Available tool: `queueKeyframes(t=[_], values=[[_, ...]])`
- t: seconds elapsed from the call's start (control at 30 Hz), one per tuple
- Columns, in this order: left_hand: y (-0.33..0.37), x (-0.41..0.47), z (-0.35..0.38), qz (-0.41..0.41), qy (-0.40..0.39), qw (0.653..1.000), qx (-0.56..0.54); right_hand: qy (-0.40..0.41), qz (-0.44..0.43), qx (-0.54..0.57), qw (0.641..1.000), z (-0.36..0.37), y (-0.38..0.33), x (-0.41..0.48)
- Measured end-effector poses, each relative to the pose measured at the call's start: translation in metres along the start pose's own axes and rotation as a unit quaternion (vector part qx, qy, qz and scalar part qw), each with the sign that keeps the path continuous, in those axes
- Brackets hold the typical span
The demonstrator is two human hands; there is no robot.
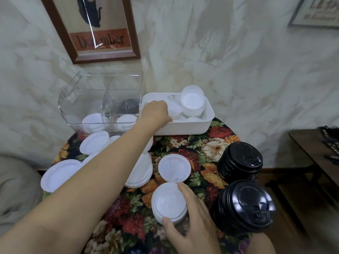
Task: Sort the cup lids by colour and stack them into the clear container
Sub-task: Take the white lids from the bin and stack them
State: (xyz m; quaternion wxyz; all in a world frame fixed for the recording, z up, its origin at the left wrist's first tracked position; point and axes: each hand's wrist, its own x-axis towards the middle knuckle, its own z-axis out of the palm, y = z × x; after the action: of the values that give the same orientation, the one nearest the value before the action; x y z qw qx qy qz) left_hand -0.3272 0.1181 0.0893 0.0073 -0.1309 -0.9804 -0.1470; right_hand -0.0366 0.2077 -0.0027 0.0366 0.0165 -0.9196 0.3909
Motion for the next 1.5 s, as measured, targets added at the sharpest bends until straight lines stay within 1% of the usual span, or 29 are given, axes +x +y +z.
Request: queueKeyframes(t=[0.1,0.2,0.27,0.4,0.5,0.57,0.67,0.73,0.83,0.97,1.07,1.13,1.23,1.37,1.5], values=[[0.003,-0.004,-0.001,0.007,0.042,0.999,-0.002,0.004,-0.005,0.006,1.0,0.0,0.0,0.0],[0.007,-0.02,-0.007,0.037,0.105,0.994,-0.005,0.014,-0.014,0.015,1.0,0.003,0.002,-0.001],[0.008,-0.034,-0.01,0.065,0.133,0.989,-0.022,0.02,-0.015,0.017,1.0,0.004,0.003,-0.001],[0.003,-0.075,-0.016,0.143,0.128,0.976,-0.101,0.031,-0.018,0.018,0.999,0.006,0.004,-0.002],[-0.009,-0.111,-0.014,0.191,0.139,0.962,-0.136,0.038,-0.018,0.018,0.999,0.006,0.003,-0.002],[-0.02,-0.128,-0.008,0.206,0.106,0.964,-0.134,0.045,-0.016,0.018,0.999,0.006,0.004,-0.003],[-0.035,-0.138,0.0,0.197,0.027,0.972,-0.122,0.035,-0.015,0.014,0.999,0.005,0.001,-0.003],[-0.036,-0.134,-0.001,0.198,0.014,0.971,-0.132,0.032,-0.017,0.011,0.999,0.005,0.0,-0.002],[-0.021,-0.11,-0.006,0.2,0.052,0.968,-0.14,0.03,-0.012,0.014,0.999,0.005,0.001,-0.001],[0.001,-0.047,-0.002,0.163,0.089,0.979,-0.087,0.011,-0.006,0.01,1.0,0.004,0.0,0.001],[-0.001,0.001,0.01,0.105,0.067,0.991,-0.039,0.007,0.0,0.015,1.0,0.002,0.0,0.001],[-0.005,0.021,0.016,0.068,0.052,0.996,-0.026,0.006,-0.002,0.011,1.0,0.002,0.0,0.001],[-0.008,0.036,0.019,0.043,0.065,0.997,-0.026,-0.005,0.004,0.005,1.0,0.0,-0.001,0.001],[-0.011,0.035,0.015,0.031,0.084,0.996,-0.004,-0.001,-0.002,0.005,1.0,0.001,0.0,0.0],[-0.013,0.025,0.009,0.031,0.103,0.993,-0.043,0.008,-0.008,0.014,1.0,0.002,0.002,0.0]])
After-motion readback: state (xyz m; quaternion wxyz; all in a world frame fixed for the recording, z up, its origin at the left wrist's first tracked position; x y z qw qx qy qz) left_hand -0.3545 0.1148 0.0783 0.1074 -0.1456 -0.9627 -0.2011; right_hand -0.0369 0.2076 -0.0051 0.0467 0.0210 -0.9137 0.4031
